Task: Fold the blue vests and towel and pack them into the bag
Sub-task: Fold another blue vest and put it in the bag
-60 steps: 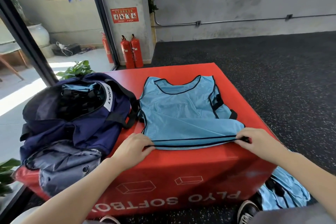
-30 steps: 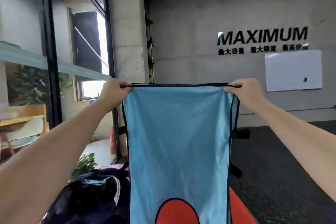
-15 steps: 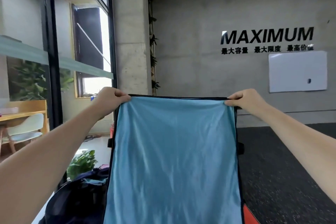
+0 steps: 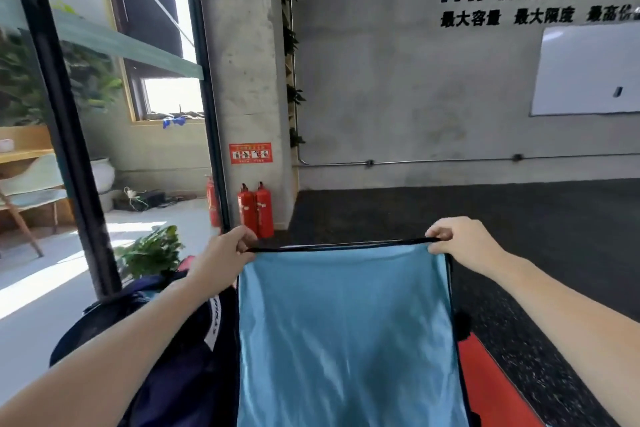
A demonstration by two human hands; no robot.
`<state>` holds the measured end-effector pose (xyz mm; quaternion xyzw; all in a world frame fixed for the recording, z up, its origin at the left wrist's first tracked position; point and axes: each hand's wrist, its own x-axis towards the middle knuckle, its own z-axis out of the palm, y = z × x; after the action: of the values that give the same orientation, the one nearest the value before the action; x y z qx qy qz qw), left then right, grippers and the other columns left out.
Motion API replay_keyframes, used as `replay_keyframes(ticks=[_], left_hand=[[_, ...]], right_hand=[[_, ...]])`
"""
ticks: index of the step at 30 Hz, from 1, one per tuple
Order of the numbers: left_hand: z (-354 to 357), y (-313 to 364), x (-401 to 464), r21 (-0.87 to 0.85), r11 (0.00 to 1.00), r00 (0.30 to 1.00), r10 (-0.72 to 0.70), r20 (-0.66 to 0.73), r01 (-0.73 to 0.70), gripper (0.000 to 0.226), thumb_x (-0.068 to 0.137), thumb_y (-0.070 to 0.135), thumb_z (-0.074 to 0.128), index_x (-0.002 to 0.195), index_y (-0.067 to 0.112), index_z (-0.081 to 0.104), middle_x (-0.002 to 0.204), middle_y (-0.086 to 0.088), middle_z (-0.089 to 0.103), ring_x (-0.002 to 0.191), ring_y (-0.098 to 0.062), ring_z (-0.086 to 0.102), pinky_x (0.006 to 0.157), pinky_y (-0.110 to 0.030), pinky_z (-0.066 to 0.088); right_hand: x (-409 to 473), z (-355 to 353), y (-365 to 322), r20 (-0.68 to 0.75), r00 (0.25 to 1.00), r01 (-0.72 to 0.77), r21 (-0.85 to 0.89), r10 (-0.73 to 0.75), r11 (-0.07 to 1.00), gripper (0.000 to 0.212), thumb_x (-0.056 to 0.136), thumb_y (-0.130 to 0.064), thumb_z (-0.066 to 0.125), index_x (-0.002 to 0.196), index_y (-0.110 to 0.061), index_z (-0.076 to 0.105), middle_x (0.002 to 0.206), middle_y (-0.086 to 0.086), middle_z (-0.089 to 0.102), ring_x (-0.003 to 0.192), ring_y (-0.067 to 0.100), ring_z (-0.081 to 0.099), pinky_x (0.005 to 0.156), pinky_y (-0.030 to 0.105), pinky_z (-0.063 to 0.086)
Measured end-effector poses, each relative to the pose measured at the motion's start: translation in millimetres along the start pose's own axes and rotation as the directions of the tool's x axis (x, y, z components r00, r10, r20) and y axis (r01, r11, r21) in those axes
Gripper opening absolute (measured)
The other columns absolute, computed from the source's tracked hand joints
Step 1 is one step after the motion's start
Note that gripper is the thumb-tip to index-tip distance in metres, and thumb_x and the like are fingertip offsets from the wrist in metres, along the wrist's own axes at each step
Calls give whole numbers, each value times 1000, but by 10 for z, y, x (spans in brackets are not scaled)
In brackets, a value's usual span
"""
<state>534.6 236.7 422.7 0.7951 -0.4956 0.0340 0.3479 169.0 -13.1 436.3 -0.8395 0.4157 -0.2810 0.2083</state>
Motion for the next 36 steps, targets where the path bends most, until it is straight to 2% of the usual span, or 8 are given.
replay_keyframes(ticks=[4, 8, 14, 19, 25, 30, 33, 36], left_hand=[[495, -264, 130, 63, 997, 996, -43, 76, 38, 17, 86, 6, 66, 92, 19, 75, 84, 1, 69, 82, -22, 65, 77, -32, 49], [832, -375, 331, 73, 992, 987, -114, 115, 106, 17, 78, 12, 72, 62, 15, 68, 58, 2, 66, 63, -20, 65, 68, -33, 54], [1151, -624, 710, 17, 987, 978, -163, 131, 163, 14, 83, 0, 72, 73, 2, 63, 55, -8, 64, 50, -23, 69, 52, -41, 57], [1226, -570, 1147, 37, 988, 988, -150, 48, 148, 10, 93, 10, 62, 84, 7, 64, 72, -7, 65, 58, -19, 64, 50, -24, 46], [719, -61, 1829, 74, 997, 994, -11, -112, 20, 10, 90, 0, 57, 87, 10, 59, 85, -10, 62, 73, -26, 55, 60, -31, 38], [-127, 532, 2136, 67, 988, 932, 153, -328, -138, 21, 89, -4, 49, 98, 5, 66, 89, -10, 64, 82, -28, 57, 72, -35, 45], [-625, 898, 2058, 61, 976, 853, 214, -475, -211, 22, 89, -5, 49, 98, 5, 66, 89, -5, 62, 84, -22, 51, 72, -24, 32], [-956, 1030, 1848, 81, 963, 819, 260, -512, -256, 22, 90, -4, 48, 99, 4, 66, 93, -6, 66, 85, -22, 55, 75, -28, 38]], right_hand=[[187, 502, 314, 132, 979, -163, 43, 156, 986, 15, 83, 6, 66, 87, -8, 70, 65, 11, 72, 56, 21, 73, 50, 28, 55], [362, 831, 519, 201, 951, -263, 132, 234, 956, 8, 81, 2, 74, 87, -3, 71, 68, 13, 74, 66, 23, 75, 64, 35, 63], [645, 1009, 782, 142, 955, -282, 164, 260, 945, 9, 83, 0, 76, 82, 2, 67, 71, 18, 73, 63, 23, 75, 46, 28, 54], [1068, 1089, 797, -25, 974, -216, 191, 225, 957, 13, 88, -2, 71, 80, 0, 61, 75, 21, 69, 65, 26, 74, 52, 38, 60], [1604, 605, 438, -223, 963, -98, 232, 151, 968, 14, 94, -16, 67, 83, -15, 59, 84, 14, 68, 75, 25, 72, 69, 47, 63], [1766, -218, -132, -411, 910, 118, 119, -60, 986, 5, 98, -21, 63, 96, -18, 59, 93, 2, 65, 88, 22, 61, 78, 31, 41], [1692, -678, -471, -526, 837, 247, 119, -150, 962, 3, 98, -18, 62, 100, -18, 59, 95, -2, 64, 90, 17, 60, 80, 26, 40], [1473, -959, -683, -563, 800, 308, 90, -207, 947, 5, 98, -19, 63, 100, -15, 61, 97, -2, 65, 90, 15, 61, 79, 24, 43]])
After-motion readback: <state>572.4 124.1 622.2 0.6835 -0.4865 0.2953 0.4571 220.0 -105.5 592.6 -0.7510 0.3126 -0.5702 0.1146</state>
